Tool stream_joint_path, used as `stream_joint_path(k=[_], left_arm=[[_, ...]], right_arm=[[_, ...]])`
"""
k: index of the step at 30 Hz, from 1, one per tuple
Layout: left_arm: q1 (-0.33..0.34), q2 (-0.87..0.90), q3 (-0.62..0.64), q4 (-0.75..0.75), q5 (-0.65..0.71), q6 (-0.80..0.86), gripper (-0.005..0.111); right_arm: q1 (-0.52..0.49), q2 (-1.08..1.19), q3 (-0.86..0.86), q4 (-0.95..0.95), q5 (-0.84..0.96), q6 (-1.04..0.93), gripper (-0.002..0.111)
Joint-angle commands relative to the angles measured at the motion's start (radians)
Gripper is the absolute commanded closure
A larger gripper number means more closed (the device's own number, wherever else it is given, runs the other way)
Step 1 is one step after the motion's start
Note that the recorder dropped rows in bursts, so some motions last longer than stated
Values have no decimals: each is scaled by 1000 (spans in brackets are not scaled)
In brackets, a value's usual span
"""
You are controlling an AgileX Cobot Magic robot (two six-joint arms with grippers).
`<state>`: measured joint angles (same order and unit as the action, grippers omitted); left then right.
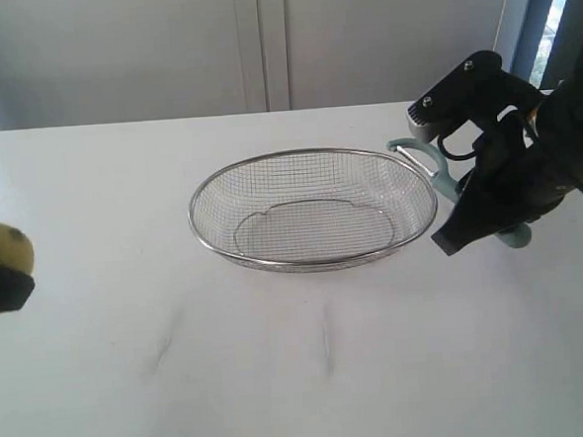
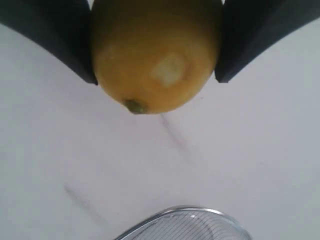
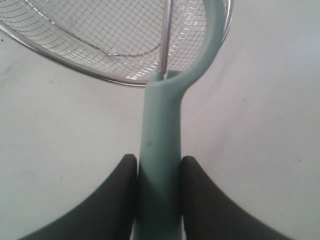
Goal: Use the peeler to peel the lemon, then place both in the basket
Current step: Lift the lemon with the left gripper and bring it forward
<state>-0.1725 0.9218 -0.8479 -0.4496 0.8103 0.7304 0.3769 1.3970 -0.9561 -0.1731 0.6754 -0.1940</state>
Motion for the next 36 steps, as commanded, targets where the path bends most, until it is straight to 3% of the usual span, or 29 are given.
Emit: stream_joint_path(k=[1,7,12,20,28,36], left_arm=[[2,-179,129,-130,-29,116,107],[2,-235,266,-258,-198,148,107],[-2,-233,319,-458,-268,168,107],[-2,-221,323,-615,-268,479,107],[-2,-89,323,-1061,-212,945,107],[-2,-12,323,-1099,-73,1082,107]], right_arm=[[-8,-3,2,-1,-12,0,108],[-8,-3,2,-1,-12,0,108],[-8,-3,2,-1,-12,0,108],[-8,-3,2,-1,-12,0,108],[-8,-3,2,-1,-12,0,108],[-8,-3,2,-1,-12,0,108]])
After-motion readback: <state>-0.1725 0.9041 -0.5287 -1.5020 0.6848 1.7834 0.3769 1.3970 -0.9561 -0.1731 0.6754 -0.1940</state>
